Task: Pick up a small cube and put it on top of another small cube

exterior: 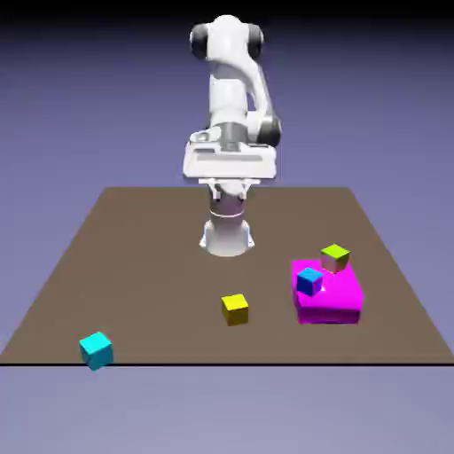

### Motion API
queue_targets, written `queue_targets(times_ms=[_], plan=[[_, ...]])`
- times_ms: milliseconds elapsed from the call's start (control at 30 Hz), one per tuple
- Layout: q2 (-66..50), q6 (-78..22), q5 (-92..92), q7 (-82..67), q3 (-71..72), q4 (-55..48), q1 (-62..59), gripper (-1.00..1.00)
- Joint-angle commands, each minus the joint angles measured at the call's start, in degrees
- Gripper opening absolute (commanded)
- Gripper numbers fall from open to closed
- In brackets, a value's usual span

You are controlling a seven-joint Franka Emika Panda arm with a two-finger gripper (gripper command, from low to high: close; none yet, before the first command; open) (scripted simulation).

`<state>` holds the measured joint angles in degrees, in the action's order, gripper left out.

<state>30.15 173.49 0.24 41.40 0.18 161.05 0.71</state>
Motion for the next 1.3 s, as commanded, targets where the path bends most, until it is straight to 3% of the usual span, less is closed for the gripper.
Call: queue_targets(times_ms=[0,533,800,833,1133,1267], plan=[[-2.1,-0.4,0.2,-0.9,0.1,0.0,0.0,0.00],[-32.1,-6.6,3.0,-13.6,2.3,0.6,0.3,0.00],[-48.0,5.8,3.2,-13.9,2.4,-2.8,0.2,0.00],[-48.0,5.8,3.2,-13.9,2.4,-2.8,0.2,-1.00],[-32.1,-6.6,3.0,-13.6,2.3,0.6,0.3,-1.00],[-35.1,-10.1,4.1,-11.6,-0.5,-5.7,-1.5,-1.00]])
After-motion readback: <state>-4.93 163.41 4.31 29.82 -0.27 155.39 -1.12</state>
